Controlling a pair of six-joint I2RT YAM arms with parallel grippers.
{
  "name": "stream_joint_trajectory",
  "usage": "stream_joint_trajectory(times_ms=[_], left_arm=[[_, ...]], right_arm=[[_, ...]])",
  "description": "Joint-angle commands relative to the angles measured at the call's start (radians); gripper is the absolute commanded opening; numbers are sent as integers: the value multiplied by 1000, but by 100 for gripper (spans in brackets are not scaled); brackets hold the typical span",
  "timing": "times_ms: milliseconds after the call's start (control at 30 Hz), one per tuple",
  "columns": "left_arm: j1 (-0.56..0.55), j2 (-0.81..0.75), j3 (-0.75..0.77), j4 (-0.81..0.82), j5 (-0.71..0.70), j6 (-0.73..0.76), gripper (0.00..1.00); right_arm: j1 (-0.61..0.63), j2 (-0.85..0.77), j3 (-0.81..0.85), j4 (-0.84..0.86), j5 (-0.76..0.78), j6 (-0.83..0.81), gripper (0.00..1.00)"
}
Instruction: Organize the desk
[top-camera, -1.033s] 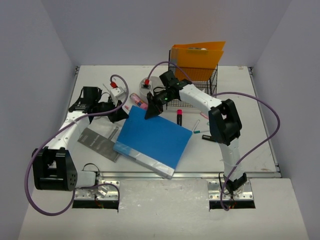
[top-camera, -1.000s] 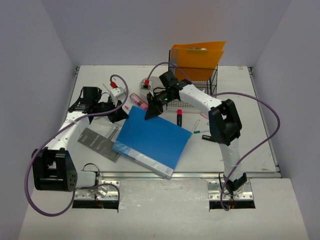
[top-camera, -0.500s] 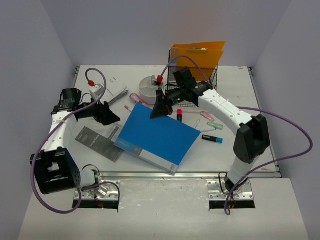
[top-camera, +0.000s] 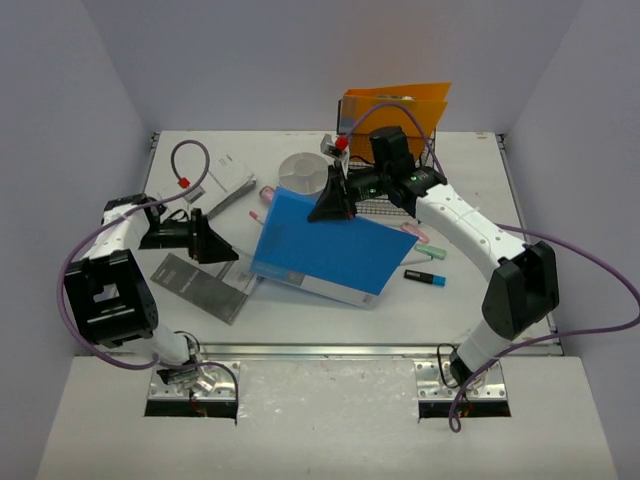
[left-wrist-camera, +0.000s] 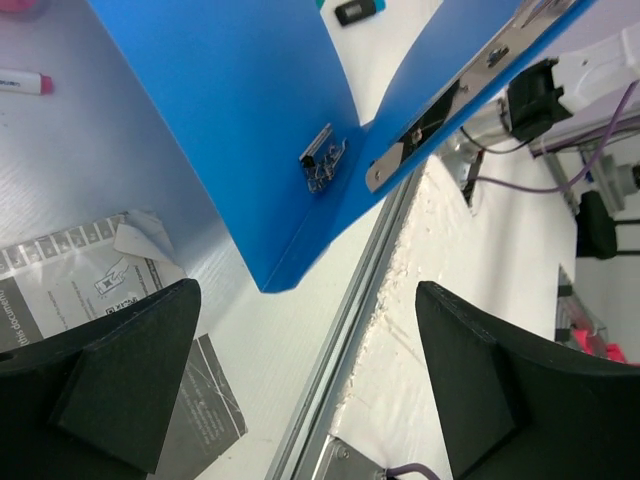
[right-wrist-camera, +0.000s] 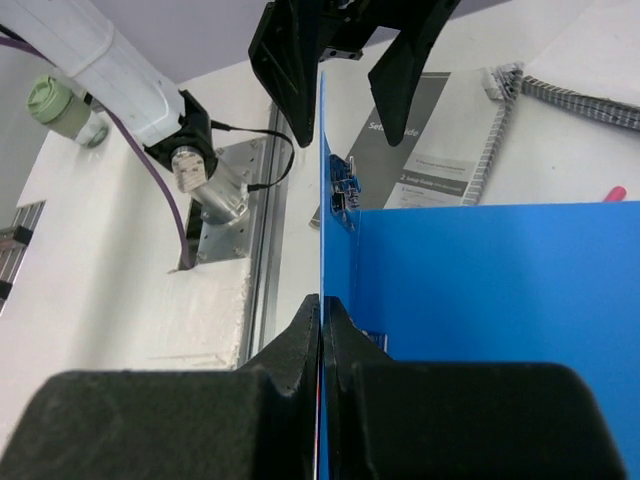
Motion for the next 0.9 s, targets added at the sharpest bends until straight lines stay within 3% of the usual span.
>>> stream_joint_trajectory(times_ms=[0, 133, 200, 367, 467, 533, 567, 667, 733, 833, 867], left_arm=[[58, 20, 23, -67, 117, 130, 87], [69, -7, 3, -37, 125, 128, 94], [93, -20, -25, 96, 141, -29, 94], [112, -63, -80, 283, 143, -223, 95], [112, -134, -158, 507, 114, -441, 96], [108, -188, -244, 759, 86, -682, 97], [105, -205, -248, 769, 85, -692, 97], [60, -215, -343, 1063, 85, -1023, 98], [26, -226, -395, 1183, 82, -1156, 98], [2, -277, -529, 1535, 73, -1453, 98], [-2, -287, -530, 1538, 70, -1455, 98]], right_arm=[[-26, -59, -4, 131, -19, 150, 0], [-60, -50, -35, 271, -10, 334, 0], [-70, -46, -58, 390, -9, 481, 0], [-80, -34, -77, 589, 25, 745, 0], [-88, -15, -76, 680, 62, 888, 0], [-90, -1, -76, 715, 90, 949, 0], [-91, -1, -76, 729, 98, 973, 0], [-92, 29, -76, 787, 126, 1061, 0], [-91, 35, -68, 793, 140, 1082, 0], [-91, 36, -68, 799, 145, 1096, 0], [-91, 36, -68, 799, 146, 1096, 0]])
